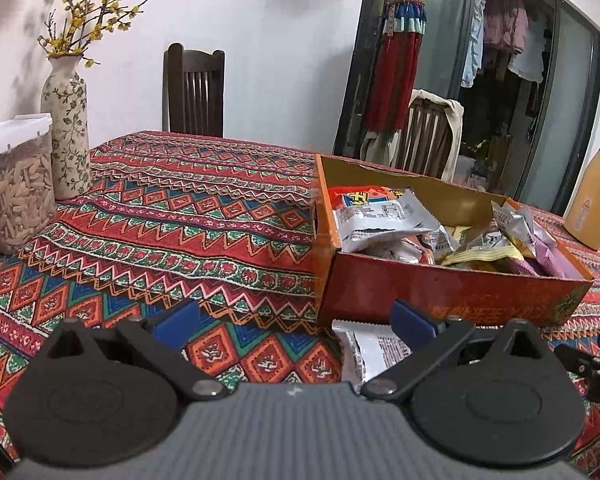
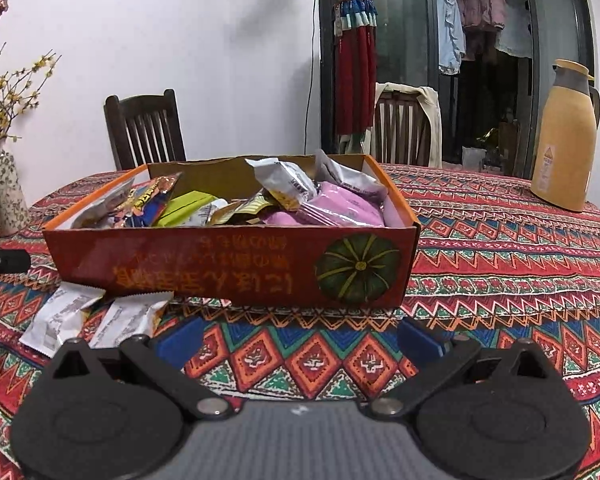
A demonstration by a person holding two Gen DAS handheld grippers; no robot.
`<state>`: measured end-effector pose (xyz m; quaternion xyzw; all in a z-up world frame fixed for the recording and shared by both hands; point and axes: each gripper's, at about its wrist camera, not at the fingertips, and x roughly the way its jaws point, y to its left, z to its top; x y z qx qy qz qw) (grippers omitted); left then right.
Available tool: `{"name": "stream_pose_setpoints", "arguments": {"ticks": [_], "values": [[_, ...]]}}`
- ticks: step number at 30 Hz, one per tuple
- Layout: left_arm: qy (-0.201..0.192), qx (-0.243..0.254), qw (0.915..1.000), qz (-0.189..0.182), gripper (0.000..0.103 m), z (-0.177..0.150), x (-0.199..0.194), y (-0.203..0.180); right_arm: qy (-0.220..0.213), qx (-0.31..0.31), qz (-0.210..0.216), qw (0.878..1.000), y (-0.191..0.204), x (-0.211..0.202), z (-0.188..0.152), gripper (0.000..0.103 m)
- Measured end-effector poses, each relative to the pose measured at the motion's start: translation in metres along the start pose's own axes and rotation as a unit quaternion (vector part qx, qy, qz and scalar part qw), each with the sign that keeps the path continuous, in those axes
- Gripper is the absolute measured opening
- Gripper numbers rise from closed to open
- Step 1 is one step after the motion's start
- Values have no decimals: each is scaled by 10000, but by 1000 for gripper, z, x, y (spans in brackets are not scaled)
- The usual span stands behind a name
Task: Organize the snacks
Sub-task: 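Grasp a white packet from the pile with the right gripper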
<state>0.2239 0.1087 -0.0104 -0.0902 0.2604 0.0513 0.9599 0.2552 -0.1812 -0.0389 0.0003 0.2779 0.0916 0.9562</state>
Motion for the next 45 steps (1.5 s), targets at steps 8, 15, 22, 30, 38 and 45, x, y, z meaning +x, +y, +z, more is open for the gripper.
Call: {"name": "stream_pose_setpoints", "arguments": {"ticks": [8,15,22,30,38,45], "values": [[-33,-100,9999,-35,103,1,-2,4,244,290,170,9991,3,4,6,103],[-20,-224,9997,-43,103,1,-2,8,368,57,376,9986,33,12,18,103],[18,-284,9996,-36,103,1,-1,10,518,-220,538,9970,68,27,27,103],[58,-352,9993,-81,103,1,-1,13,887,-455,534,9936,90,52,21,103],[100,-391,9991,-112,103,0,0,14,1014,-448,480,9927,94,66,18,103],[116,-399,9991,-100,103,0,1,15,1007,-517,617,9917,96,68,19,103]]}}
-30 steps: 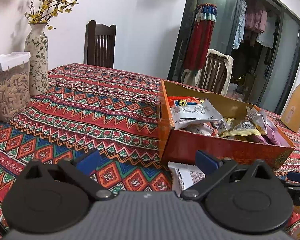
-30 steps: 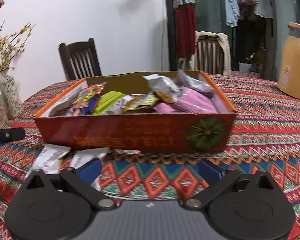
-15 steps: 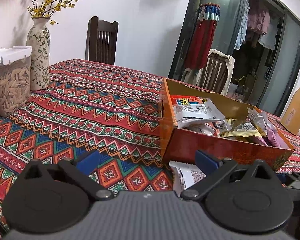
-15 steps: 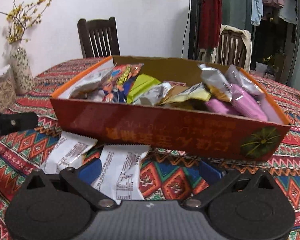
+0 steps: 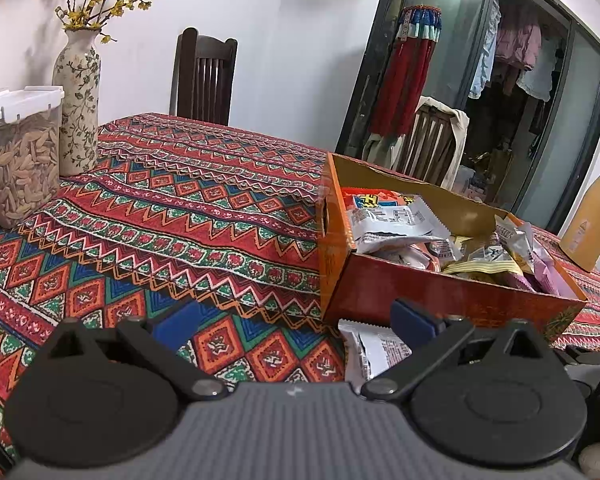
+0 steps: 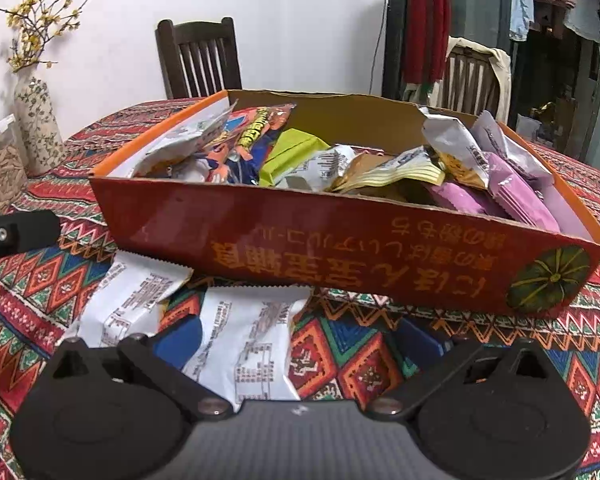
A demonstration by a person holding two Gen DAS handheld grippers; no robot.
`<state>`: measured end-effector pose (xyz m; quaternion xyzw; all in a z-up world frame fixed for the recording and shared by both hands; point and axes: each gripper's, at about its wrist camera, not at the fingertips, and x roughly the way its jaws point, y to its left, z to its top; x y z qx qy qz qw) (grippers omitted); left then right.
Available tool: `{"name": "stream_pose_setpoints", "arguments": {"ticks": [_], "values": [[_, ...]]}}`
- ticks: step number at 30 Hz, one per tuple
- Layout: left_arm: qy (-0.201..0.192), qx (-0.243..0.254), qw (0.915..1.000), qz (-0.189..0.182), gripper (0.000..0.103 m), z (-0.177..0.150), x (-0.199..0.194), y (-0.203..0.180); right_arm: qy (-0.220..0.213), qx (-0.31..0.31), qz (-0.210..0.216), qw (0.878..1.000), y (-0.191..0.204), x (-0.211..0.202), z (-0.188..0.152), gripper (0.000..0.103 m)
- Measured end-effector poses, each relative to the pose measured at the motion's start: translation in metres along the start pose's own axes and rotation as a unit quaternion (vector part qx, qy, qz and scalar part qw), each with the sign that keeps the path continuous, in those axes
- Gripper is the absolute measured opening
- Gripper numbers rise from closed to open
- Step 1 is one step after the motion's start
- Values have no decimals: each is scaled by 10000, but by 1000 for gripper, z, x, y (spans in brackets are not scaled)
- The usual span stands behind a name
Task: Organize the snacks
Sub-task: 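Grasp a white packet from the pile with the right gripper, then grasp a white packet with the left gripper while the right holds its packet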
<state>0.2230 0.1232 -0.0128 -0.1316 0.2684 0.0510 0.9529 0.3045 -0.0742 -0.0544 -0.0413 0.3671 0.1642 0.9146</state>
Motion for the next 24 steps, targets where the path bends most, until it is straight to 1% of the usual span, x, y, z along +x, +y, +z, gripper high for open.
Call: {"name": "stream_pose_setpoints", "arguments": {"ticks": [1,3,5,6,8,10,12,13,18,24], "values": [[5,-5,10000,0,103,0,0,0,-13,-8,30,10000,0,-1,0,103],[17,-12,10000,7,103,0,1,0,-70,-56,80,9999,1,-3,-1,96],[31,-27,10000,19,103,0,2,1,-142,-112,139,9997,3,-7,-2,83],[39,-41,10000,19,103,0,2,1,-177,-145,177,9996,4,-9,-3,79],[65,-62,10000,21,103,0,3,2,-235,-208,274,9991,7,-13,-3,56],[92,-65,9999,17,103,0,4,2,-253,-218,310,9990,9,-16,-3,43],[103,-65,9999,23,103,0,5,2,-264,-187,342,9989,8,-18,-4,37],[111,-63,9999,29,103,0,5,2,-267,-169,352,9989,8,-19,-4,35],[142,-61,9999,46,103,0,7,2,-322,-87,391,9987,2,-25,-7,32],[188,-59,9998,68,103,-1,9,2,-535,84,391,9978,-13,-42,-10,28]]}}
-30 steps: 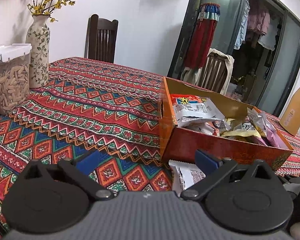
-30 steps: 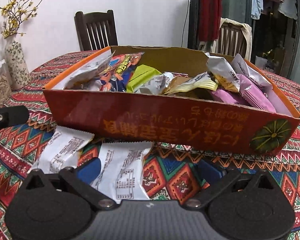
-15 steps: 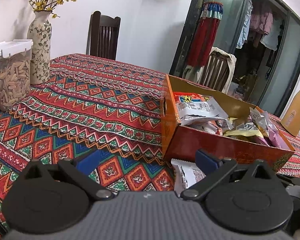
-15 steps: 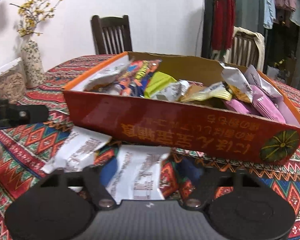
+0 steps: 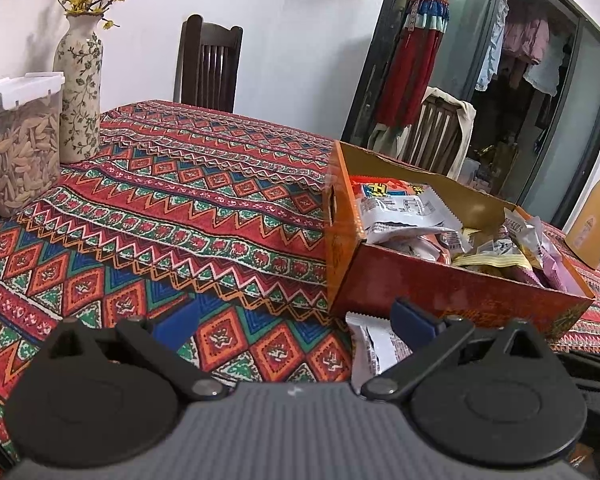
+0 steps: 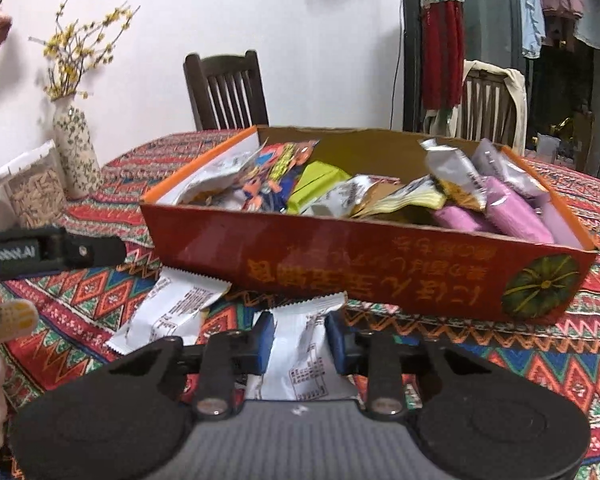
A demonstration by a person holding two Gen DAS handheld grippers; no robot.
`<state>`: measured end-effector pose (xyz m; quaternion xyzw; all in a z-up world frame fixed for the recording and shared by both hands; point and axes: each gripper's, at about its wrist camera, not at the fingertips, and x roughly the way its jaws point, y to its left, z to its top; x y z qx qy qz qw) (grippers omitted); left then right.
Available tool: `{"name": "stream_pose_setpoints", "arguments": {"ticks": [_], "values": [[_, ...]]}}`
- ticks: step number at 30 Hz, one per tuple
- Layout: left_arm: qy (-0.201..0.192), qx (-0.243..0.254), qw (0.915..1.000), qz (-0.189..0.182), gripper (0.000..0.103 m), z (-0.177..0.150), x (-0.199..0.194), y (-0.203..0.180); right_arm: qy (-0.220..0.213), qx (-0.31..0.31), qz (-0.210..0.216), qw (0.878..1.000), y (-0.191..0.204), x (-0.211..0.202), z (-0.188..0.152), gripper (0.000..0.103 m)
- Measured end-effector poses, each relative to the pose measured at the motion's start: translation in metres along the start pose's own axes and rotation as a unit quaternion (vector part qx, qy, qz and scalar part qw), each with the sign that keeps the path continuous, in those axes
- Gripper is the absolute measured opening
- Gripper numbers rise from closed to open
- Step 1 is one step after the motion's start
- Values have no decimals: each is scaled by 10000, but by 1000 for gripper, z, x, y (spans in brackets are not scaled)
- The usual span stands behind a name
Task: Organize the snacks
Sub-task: 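Grasp a white packet with the left gripper while the right holds its packet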
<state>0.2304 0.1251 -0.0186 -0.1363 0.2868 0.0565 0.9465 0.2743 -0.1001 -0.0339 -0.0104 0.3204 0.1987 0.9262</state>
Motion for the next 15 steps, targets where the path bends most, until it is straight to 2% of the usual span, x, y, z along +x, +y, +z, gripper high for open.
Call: {"name": "stream_pose_setpoints", "arguments": {"ticks": [15], "values": [[98,112,9998,165,103,-2,7,-4,-273,653,-598,9957,-83,-37,-20,28]]}}
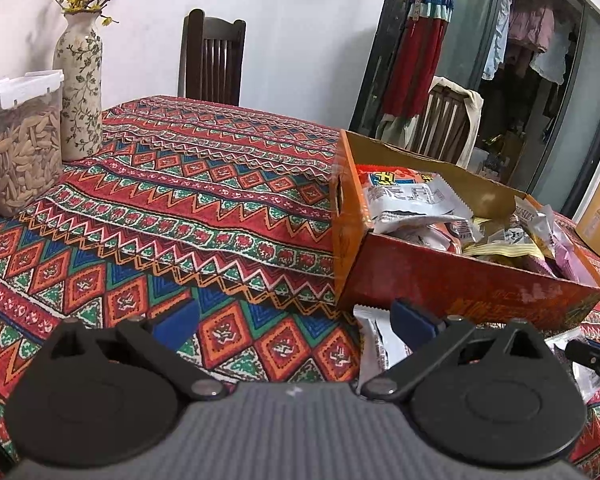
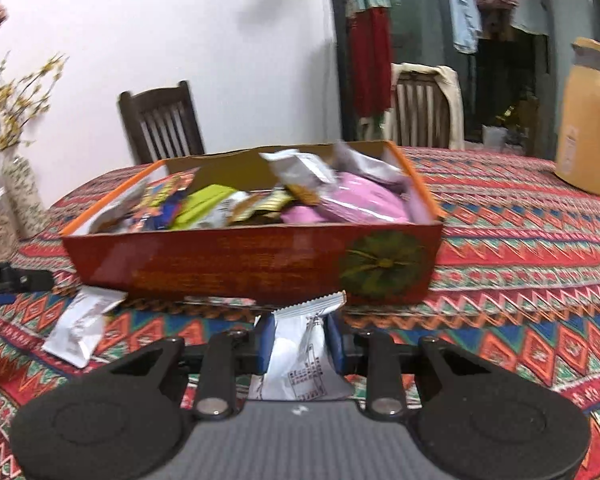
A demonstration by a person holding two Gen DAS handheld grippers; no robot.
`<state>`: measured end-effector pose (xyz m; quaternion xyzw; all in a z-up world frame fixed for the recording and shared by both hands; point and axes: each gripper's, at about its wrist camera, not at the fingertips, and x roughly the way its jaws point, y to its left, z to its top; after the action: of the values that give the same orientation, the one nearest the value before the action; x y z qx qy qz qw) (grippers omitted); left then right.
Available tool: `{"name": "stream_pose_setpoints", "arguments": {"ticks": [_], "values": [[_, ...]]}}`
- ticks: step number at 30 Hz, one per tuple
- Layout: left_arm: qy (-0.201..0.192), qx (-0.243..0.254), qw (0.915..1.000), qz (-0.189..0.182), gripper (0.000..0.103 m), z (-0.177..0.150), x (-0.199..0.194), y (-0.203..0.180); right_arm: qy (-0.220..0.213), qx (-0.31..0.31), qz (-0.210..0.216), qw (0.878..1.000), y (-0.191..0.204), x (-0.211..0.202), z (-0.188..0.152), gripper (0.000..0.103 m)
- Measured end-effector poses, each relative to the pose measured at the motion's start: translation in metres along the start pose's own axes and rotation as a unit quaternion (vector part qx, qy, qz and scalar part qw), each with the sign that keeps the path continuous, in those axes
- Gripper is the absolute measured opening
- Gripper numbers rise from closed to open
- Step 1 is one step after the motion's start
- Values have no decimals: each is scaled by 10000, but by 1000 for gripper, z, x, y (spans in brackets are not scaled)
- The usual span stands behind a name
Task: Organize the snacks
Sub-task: 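Grasp a white packet with the left gripper while the right holds its packet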
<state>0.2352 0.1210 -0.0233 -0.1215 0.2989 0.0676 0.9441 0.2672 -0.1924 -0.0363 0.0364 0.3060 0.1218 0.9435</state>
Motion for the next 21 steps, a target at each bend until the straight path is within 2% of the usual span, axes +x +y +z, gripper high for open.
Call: {"name": "stream_pose_setpoints", "arguments": {"ticks": [9,17,21], "values": [[243,367,9990,17,103,3,-1,-21,-121,128,164,9997,-5,3,-6,28],[368,1029,9939,-111,103,3,0,-66,-193,192,236,9994,-6,2,-7,28],[565,1224,9909,21,103,0,13,-85,-235,160,231,9993,-5,0,-8,28]]}}
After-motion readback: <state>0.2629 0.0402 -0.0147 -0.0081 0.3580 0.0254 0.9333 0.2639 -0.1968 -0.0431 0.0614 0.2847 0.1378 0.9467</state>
